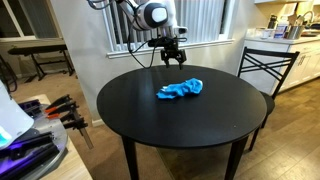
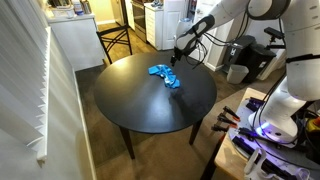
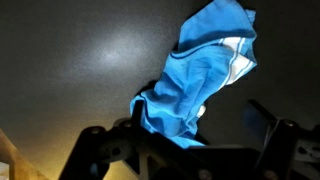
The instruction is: Use the blue towel to wipe the table.
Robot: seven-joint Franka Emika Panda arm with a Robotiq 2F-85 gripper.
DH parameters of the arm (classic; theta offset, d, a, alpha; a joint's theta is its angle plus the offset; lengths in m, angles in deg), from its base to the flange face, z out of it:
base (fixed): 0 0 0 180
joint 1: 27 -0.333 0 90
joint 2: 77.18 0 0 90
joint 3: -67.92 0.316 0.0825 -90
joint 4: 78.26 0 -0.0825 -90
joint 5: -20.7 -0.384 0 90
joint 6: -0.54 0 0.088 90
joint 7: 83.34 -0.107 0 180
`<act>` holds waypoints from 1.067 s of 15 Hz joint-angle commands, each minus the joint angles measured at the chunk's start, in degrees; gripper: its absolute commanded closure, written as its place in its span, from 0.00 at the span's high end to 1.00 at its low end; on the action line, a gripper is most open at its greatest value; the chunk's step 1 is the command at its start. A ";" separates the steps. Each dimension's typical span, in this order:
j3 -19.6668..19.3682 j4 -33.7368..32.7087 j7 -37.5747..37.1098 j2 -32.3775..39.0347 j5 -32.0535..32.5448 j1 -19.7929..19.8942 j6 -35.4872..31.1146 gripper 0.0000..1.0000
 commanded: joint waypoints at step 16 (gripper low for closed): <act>3.31 -19.84 11.84 12.57 1.15 3.84 9.90 1.00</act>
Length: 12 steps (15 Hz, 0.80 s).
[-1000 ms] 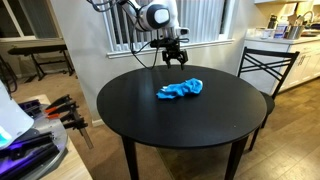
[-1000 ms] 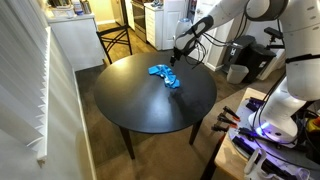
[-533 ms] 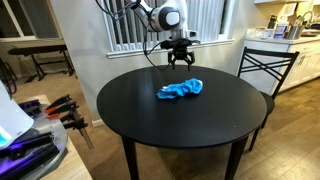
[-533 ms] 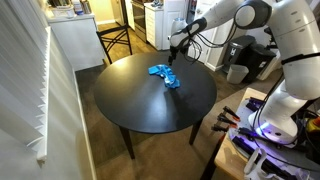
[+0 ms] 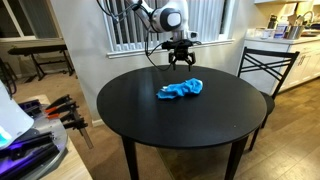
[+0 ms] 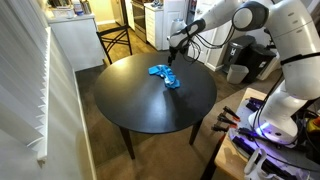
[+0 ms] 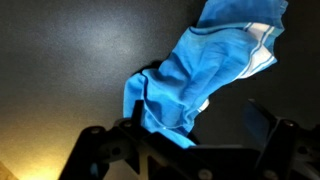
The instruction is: Use the blue towel to wipe the table.
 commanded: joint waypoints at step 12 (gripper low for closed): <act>2.08 -31.53 2.40 25.90 0.09 1.28 3.93 1.00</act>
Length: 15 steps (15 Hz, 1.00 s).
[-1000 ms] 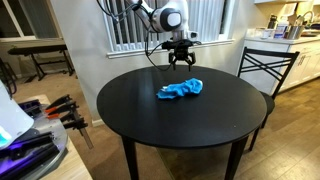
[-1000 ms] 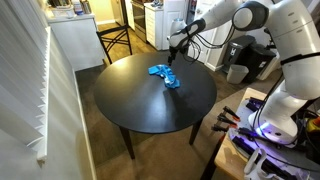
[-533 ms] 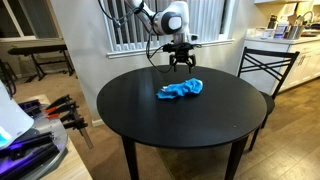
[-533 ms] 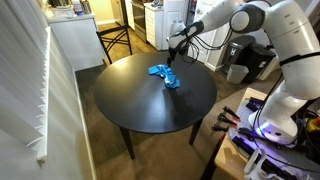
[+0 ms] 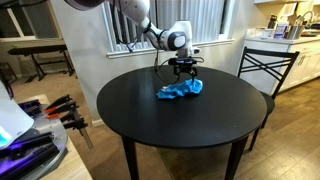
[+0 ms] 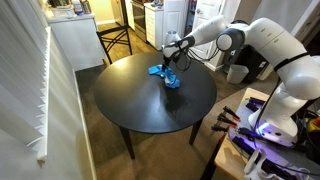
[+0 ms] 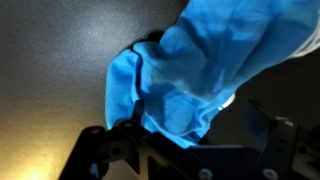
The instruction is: Use the blue towel to wipe the table.
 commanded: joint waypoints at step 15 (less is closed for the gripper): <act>0.14 -27.10 3.49 17.46 0.12 0.51 15.13 0.04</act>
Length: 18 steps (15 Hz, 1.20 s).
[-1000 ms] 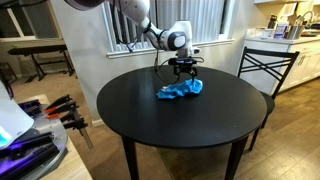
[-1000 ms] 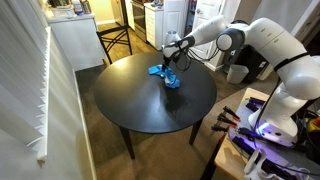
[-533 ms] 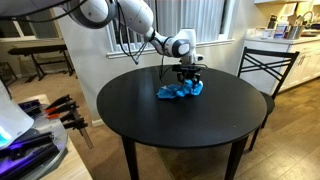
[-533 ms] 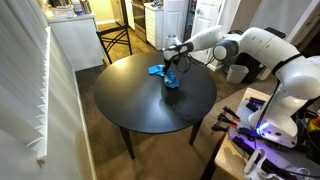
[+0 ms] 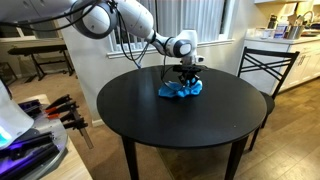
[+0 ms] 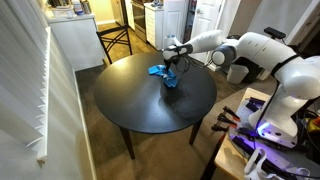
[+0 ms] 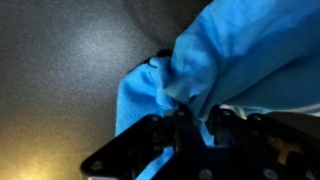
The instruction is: Use the blue towel to wipe the table.
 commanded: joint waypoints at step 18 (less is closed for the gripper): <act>3.11 -5.86 12.73 4.15 1.86 -17.02 18.35 0.05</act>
